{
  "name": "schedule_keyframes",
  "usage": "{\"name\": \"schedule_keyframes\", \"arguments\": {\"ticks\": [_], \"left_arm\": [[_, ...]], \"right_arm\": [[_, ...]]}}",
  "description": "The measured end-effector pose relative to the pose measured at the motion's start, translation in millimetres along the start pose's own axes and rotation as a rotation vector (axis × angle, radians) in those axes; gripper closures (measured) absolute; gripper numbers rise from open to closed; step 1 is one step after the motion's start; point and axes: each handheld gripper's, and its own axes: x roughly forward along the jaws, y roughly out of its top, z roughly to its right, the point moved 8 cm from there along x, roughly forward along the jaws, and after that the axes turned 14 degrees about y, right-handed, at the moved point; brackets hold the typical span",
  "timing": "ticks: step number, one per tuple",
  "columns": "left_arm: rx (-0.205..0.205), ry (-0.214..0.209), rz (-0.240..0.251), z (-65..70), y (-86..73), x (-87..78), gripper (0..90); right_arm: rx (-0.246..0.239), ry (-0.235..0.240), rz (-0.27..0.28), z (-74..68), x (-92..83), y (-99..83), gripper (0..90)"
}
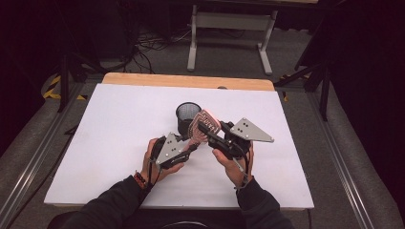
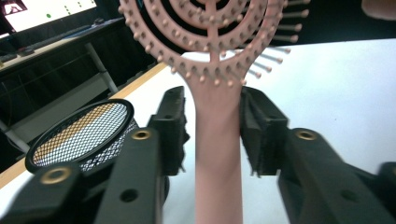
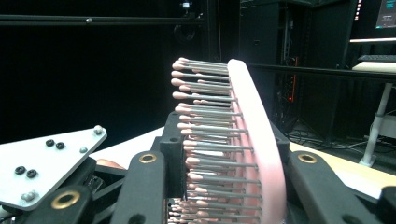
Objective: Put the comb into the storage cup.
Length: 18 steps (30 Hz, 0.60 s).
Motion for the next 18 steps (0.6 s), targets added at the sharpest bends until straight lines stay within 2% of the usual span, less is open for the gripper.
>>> {"name": "schedule_keyframes", "arguments": {"ticks": [4, 10, 11, 12, 14, 17, 18], "left_arm": [[-0.005, 0.003, -0.003, -1.5, -1.7, 0.5, 55.9], [-0.004, 0.004, -0.002, -4.3, -3.0, -3.7, 39.7], [-0.013, -0.013, -0.009, -5.3, -4.5, -4.9, 38.5], [-0.018, -0.009, -0.007, -6.3, -4.9, -5.7, 37.5], [-0.023, -0.027, -0.009, -7.1, -5.6, -6.9, 33.6], [-0.027, -0.028, -0.010, -8.3, -6.8, -8.1, 26.3], [-0.025, -0.046, -0.032, -9.3, -9.2, -8.9, 23.8]], "right_arm": [[-0.009, -0.009, 0.004, 1.5, -2.2, 1.5, 63.2], [-0.021, -0.037, 0.013, 6.3, -9.7, 5.8, 63.4], [-0.021, -0.042, 0.018, 7.0, -10.5, 6.9, 63.4], [-0.028, -0.043, 0.014, 7.5, -12.0, 7.3, 63.5], [-0.036, -0.051, 0.015, 9.4, -14.0, 8.2, 63.5], [-0.033, -0.063, 0.012, 12.9, -16.7, 7.6, 63.5], [-0.032, -0.066, 0.010, 14.1, -17.5, 7.1, 63.5]]}}
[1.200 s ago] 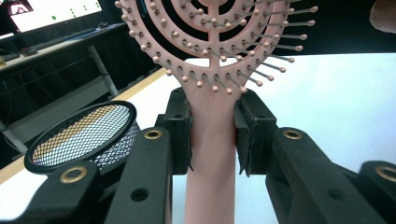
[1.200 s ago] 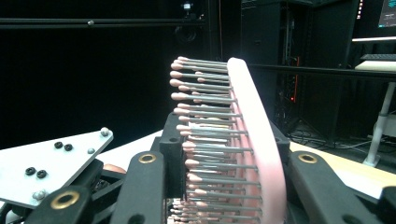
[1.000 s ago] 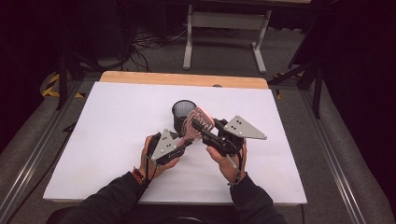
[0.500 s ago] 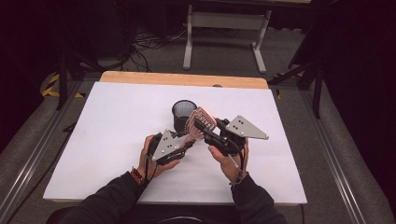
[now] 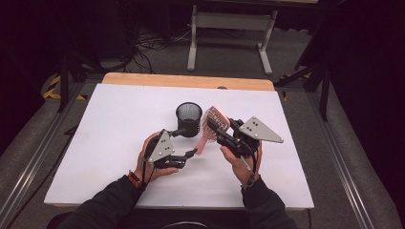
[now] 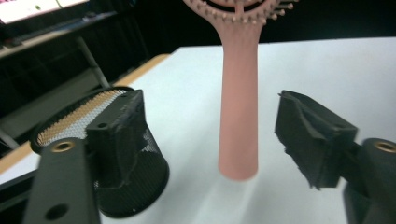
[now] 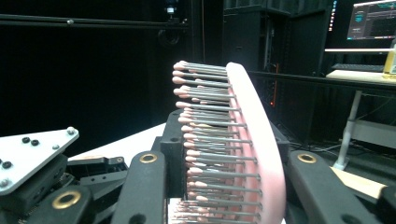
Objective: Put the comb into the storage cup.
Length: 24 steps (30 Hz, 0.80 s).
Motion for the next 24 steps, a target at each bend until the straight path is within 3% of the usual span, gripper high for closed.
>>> {"name": "schedule_keyframes", "arguments": {"ticks": [4, 6, 12, 14, 21, 24], "left_arm": [[-0.003, -0.034, -0.021, -1.7, -1.2, -3.6, 14.9], [-0.009, -0.044, -0.009, -3.0, 1.1, -7.0, 12.0], [-0.029, -0.044, 0.010, -16.5, 2.5, -19.8, 4.2], [-0.045, -0.041, 0.035, -22.2, 3.0, -25.0, 2.9], [-0.060, 0.025, 0.046, -41.1, -3.2, -38.0, 4.2], [-0.063, 0.033, 0.042, -44.6, -5.4, -42.0, 4.3]], "right_arm": [[0.010, -0.010, 0.000, 5.0, -3.3, -1.1, 63.5], [0.019, -0.014, 0.003, 7.5, -5.2, -1.0, 63.5], [0.005, -0.027, 0.000, 10.6, -9.2, 0.9, 63.5], [0.010, -0.032, 0.002, 12.0, -10.3, 1.3, 63.5], [0.005, -0.045, 0.000, 17.9, -10.0, 2.1, 63.6], [0.006, -0.049, 0.003, 20.2, -10.2, 3.0, 63.6]]}}
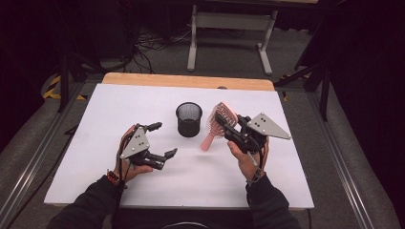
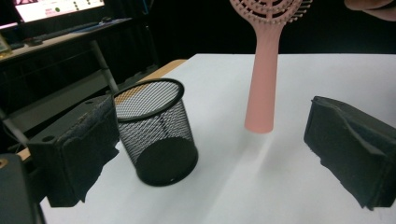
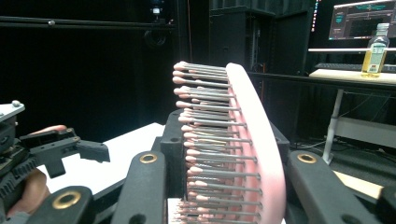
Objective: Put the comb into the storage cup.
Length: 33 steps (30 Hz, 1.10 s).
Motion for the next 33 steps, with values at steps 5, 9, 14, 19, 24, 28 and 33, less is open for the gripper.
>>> {"name": "schedule_keyframes", "arguments": {"ticks": [5, 9, 14, 19, 24, 28, 33], "left_arm": [[-0.003, 0.013, 0.002, -11.6, -5.8, -14.1, 4.4], [-0.011, 0.030, -0.011, -21.7, -14.6, -22.3, 3.9], [0.004, 0.043, -0.038, -28.9, -25.0, -30.3, 3.7], [-0.009, 0.031, -0.038, -30.5, -29.0, -36.6, 4.0], [-0.020, 0.031, -0.049, -31.6, -34.8, -42.8, 4.0], [-0.036, 0.077, -0.053, -36.1, -39.4, -47.0, 2.7], [-0.034, 0.076, -0.051, -34.6, -41.3, -51.0, 2.2]], "right_arm": [[-0.007, -0.020, 0.019, 7.8, -2.0, 8.3, 63.6], [0.000, -0.040, 0.055, 14.3, -4.7, 19.1, 63.6], [-0.027, -0.050, 0.051, 20.4, -0.1, 31.4, 63.6], [-0.068, -0.063, 0.061, 23.3, 5.8, 46.2, 63.6], [-0.079, -0.055, 0.049, 26.3, 20.0, 54.7, 63.6], [-0.102, -0.057, 0.044, 28.4, 28.7, 59.2, 63.6], [-0.111, -0.064, 0.031, 32.8, 36.5, 62.2, 63.6]]}}
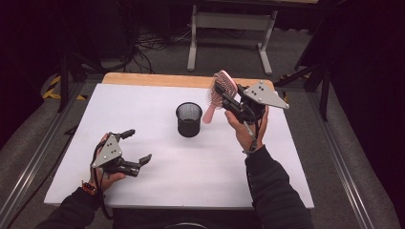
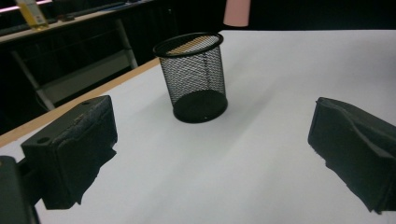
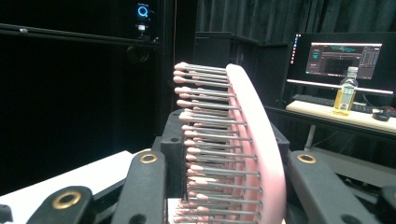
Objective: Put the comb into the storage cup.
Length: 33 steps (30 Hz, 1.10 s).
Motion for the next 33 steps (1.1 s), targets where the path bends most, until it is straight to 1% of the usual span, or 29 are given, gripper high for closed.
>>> {"name": "schedule_keyframes", "arguments": {"ticks": [2, 3, 5, 6, 10, 11, 12, 13, 14, 15, 17, 19, 21, 22, 25, 31, 33], "left_arm": [[0.006, -0.001, -0.001, -1.3, -0.2, -2.1, 2.2], [0.002, 0.001, 0.003, -1.6, -0.2, -2.9, 2.2], [0.004, -0.001, -0.004, -1.9, -1.2, -4.5, 2.2], [-0.003, -0.001, 0.003, -1.7, -1.1, -5.4, 2.2], [-0.001, 0.002, -0.006, -4.2, -4.1, -8.3, 2.2], [-0.004, 0.012, 0.000, -5.1, -5.0, -8.3, 2.2], [-0.013, 0.010, -0.011, -5.8, -7.7, -7.7, 2.2], [-0.013, 0.010, -0.011, -5.8, -7.7, -7.7, 2.2], [-0.004, 0.013, -0.018, -7.1, -9.5, -6.9, 2.2], [-0.005, 0.013, -0.020, -6.7, -10.2, -6.8, 2.2], [0.013, 0.017, -0.027, -6.9, -11.4, -7.2, 2.3], [0.011, 0.022, -0.021, -6.5, -12.0, -7.0, 2.3], [0.007, 0.024, -0.025, -6.9, -13.0, -7.4, 2.3], [0.007, 0.024, -0.025, -6.9, -13.0, -7.4, 2.3], [0.005, 0.026, -0.025, -7.1, -13.5, -8.9, 2.3], [0.000, 0.017, -0.029, -6.1, -15.4, -12.2, 2.4], [-0.005, 0.011, -0.033, -4.7, -16.5, -12.5, 2.8]], "right_arm": [[0.005, -0.004, 0.003, 3.1, 4.7, 2.8, 63.6], [0.006, -0.003, 0.006, 3.8, 5.9, 3.8, 63.6], [0.001, -0.007, 0.007, 5.6, 9.0, 5.9, 63.6], [0.002, -0.004, 0.007, 5.9, 10.6, 6.8, 63.6], [0.003, -0.002, 0.007, 7.0, 16.9, 9.6, 63.6], [0.006, 0.001, 0.009, 7.0, 20.8, 10.4, 63.6], [0.009, 0.004, 0.009, 6.6, 23.1, 10.6, 63.6], [0.007, 0.006, 0.009, 6.4, 24.5, 10.8, 63.6], [0.007, 0.006, 0.009, 6.4, 24.5, 10.8, 63.6], [0.010, 0.009, 0.010, 6.3, 28.3, 10.7, 63.6], [0.011, 0.015, 0.013, 6.9, 30.3, 10.3, 63.6], [0.020, 0.020, 0.012, 7.2, 34.5, 9.3, 63.6], [0.020, 0.026, 0.010, 7.0, 38.6, 8.0, 63.6], [0.012, 0.025, 0.002, 7.5, 40.1, 6.9, 63.6], [0.019, 0.027, 0.003, 8.0, 44.2, 5.9, 63.6], [0.026, 0.020, -0.003, 11.1, 50.9, 3.5, 63.6], [0.038, 0.017, 0.000, 11.4, 53.7, 3.0, 63.6]]}}
